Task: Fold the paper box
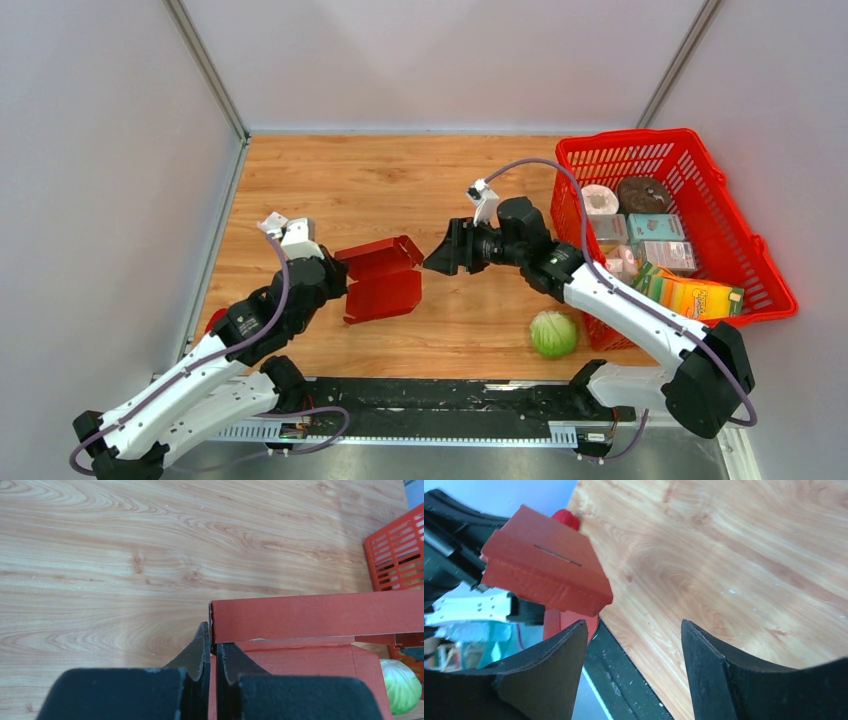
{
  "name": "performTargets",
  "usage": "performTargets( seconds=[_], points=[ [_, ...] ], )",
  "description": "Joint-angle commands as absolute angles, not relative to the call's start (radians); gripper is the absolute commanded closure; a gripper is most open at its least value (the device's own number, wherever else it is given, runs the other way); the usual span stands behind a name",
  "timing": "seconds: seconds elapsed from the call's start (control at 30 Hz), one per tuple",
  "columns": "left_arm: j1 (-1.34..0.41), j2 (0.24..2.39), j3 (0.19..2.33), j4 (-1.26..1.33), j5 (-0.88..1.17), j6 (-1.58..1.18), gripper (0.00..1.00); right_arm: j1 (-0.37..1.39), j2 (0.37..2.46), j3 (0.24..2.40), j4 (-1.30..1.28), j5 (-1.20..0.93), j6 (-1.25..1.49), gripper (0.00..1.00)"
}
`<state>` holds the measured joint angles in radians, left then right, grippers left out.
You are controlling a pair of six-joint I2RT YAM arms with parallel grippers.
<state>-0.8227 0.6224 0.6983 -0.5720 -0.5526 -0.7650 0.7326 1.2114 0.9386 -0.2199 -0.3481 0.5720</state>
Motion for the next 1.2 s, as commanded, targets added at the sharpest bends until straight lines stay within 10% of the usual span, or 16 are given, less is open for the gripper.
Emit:
performTargets(
  seconds=[0.0, 0.3, 0.77, 1.17],
  points=[
    [-0.825, 0.623, 0.698, -0.526, -0.531, -0.778, 1.00, 0.698, 1.201, 0.878, -0.025, -0.633, 0.635, 0.31],
    [-0.824, 0.626, 0.707, -0.523, -0.517, -0.781, 1.00, 0.669, 1.201, 0.838, 0.095, -0.592, 0.689, 0.57],
    [-0.825, 0.629, 0.707, -0.518, -0.474, -0.706, 1.00, 0.637, 1.210, 0.988, -0.019, -0.727, 0.428, 0.48],
    [-0.824, 0.629, 0.706, -0.505, -0.426, -0.669, 1.00, 0.652, 1.276, 1.000, 0.043, -0.839, 0.440, 0.92]
  ],
)
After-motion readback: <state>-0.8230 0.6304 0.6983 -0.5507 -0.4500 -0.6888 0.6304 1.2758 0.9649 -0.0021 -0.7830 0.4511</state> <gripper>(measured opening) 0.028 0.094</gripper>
